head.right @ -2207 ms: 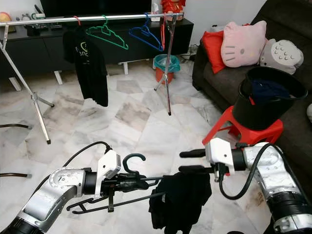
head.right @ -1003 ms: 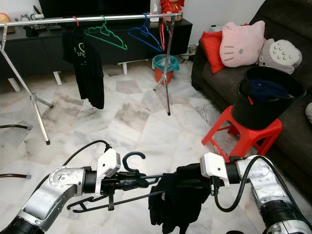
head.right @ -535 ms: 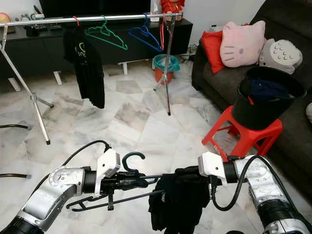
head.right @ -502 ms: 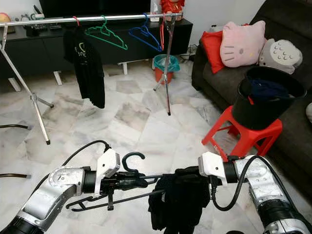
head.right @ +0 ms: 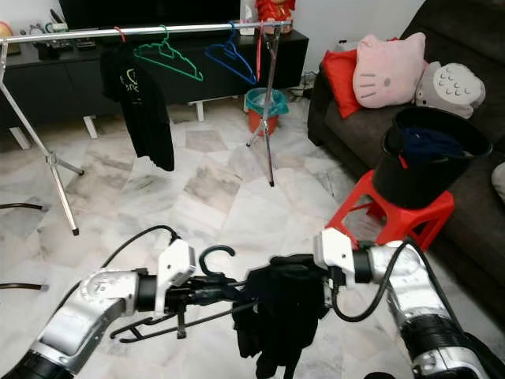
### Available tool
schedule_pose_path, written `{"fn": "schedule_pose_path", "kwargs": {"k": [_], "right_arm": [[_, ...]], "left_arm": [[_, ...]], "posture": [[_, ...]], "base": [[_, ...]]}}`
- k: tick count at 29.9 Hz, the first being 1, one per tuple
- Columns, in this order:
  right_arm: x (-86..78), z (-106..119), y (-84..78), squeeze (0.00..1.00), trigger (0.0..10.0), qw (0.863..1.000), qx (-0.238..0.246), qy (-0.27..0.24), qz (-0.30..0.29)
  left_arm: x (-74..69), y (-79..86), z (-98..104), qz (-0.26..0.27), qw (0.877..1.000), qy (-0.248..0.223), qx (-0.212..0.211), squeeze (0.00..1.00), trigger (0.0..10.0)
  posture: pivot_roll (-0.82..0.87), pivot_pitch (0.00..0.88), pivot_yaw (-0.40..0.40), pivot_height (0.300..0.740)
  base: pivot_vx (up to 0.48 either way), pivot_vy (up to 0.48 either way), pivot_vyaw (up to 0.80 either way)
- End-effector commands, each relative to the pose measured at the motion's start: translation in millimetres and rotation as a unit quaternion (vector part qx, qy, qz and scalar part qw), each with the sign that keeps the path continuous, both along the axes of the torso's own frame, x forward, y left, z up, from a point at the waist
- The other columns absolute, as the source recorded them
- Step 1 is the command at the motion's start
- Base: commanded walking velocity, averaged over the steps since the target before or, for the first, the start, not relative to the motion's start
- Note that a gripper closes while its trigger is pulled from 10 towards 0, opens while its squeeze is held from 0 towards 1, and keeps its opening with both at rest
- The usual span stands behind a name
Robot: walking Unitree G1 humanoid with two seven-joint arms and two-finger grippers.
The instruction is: Hang hanger
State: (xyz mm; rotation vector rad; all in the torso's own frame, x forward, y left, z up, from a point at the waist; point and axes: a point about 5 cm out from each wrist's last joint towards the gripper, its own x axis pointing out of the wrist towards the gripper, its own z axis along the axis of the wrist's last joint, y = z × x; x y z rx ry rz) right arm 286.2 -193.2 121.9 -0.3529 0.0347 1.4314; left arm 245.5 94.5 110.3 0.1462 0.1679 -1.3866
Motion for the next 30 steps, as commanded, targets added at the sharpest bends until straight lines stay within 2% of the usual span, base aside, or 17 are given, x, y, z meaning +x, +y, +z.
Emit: {"fn": "schedule_pose_path", "kwargs": {"k": [1,6,12,15,23,30], "right_arm": [[4.3,17,6.5,0.00,0.0,0.999,0.021,-0.029,0.016],[3.5,20,9.4,0.00,0.0,0.999,0.026,-0.025,0.028],[-5.3,21,15.3,0.00,0.0,0.997,0.031,0.001,0.064],[-8.8,27,19.1,0.00,0.0,0.995,0.049,0.016,0.081],[-3.3,30,28.7,0.00,0.0,0.996,0.068,-0.001,0.062],[-4.4,30,38.2,0.00,0.0,0.994,0.082,0.005,0.066]], "left_arm": [[-0.8,-7.2,3,-0.022,1.000,-0.011,-0.001,0.00,10.0],[-0.3,-8.9,3,-0.023,1.000,-0.013,-0.003,0.00,10.0],[0.9,-12.1,4,-0.019,1.000,-0.019,-0.007,0.00,10.0],[3.2,-12.9,3,-0.013,1.000,-0.024,-0.007,0.00,10.0],[4.3,-15.7,3,-0.017,0.999,-0.025,-0.010,0.00,10.0],[1.9,-18.3,5,-0.028,0.999,-0.023,-0.018,0.00,10.0]], "posture": [[-0.04,0.000,-0.064,0.740],[-0.04,0.000,-0.065,0.740],[-0.04,0.000,-0.068,0.740],[-0.04,0.000,-0.066,0.740],[-0.04,0.000,-0.063,0.740],[-0.04,0.000,-0.065,0.740]], "base": [[0.000,0.000,0.00],[0.000,0.000,0.00],[0.000,0.000,0.00],[0.000,0.000,0.00],[0.000,0.000,0.00],[0.000,0.000,0.00]]}}
